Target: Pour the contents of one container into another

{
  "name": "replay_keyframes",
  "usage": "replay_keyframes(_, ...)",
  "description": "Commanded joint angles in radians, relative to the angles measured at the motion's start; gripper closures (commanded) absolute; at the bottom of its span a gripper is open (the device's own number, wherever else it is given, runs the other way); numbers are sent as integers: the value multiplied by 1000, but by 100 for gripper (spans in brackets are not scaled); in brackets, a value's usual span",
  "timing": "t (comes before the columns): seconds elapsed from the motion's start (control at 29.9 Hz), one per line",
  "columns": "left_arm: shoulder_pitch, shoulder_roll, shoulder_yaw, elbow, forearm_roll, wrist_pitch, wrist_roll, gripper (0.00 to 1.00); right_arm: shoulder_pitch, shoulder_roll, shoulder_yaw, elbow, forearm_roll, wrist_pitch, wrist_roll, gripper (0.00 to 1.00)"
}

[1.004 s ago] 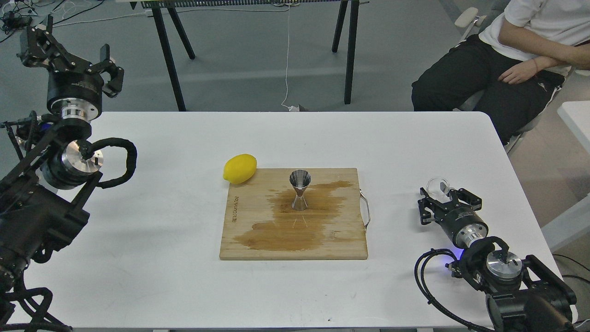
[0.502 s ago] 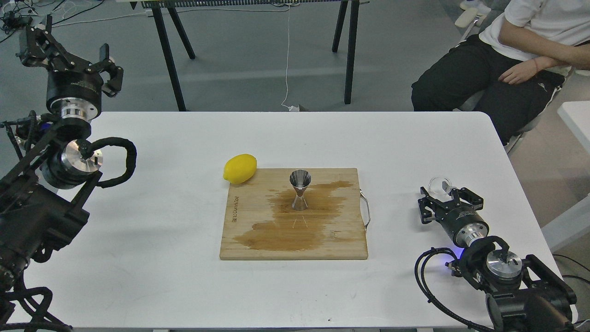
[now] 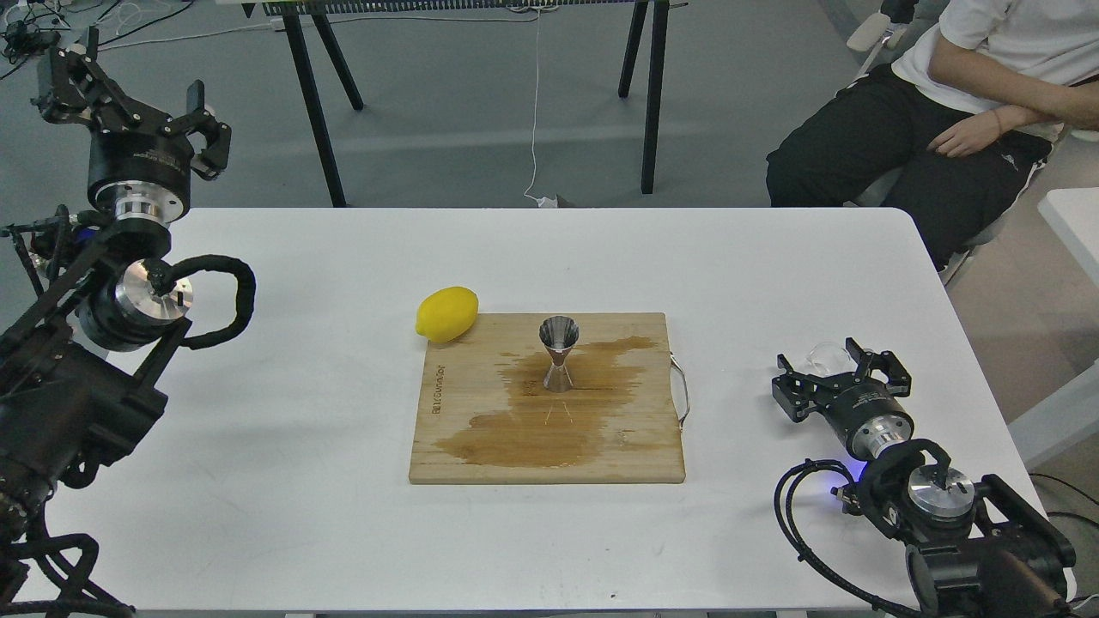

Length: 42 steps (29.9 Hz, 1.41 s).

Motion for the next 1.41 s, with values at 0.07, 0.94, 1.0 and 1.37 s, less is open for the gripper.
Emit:
replay_keyframes(0.07,0,3,-1,0,0,0,0,0,3,0,-3,12,0,2,-1,3)
replay_keyframes(0.94,-10,46,7,0,-5,-9,0,0,342,-285,-27,112,-155,199,40,0)
replay_keyframes(1.0,-5,43,7,0,-5,-11,1,0,395,-284,-27,46,-216,199,78,0)
replay_keyframes(1.37,4,-20,7,0,-2,-35,47,0,607,-293,-202,-233,-316,199,252,0)
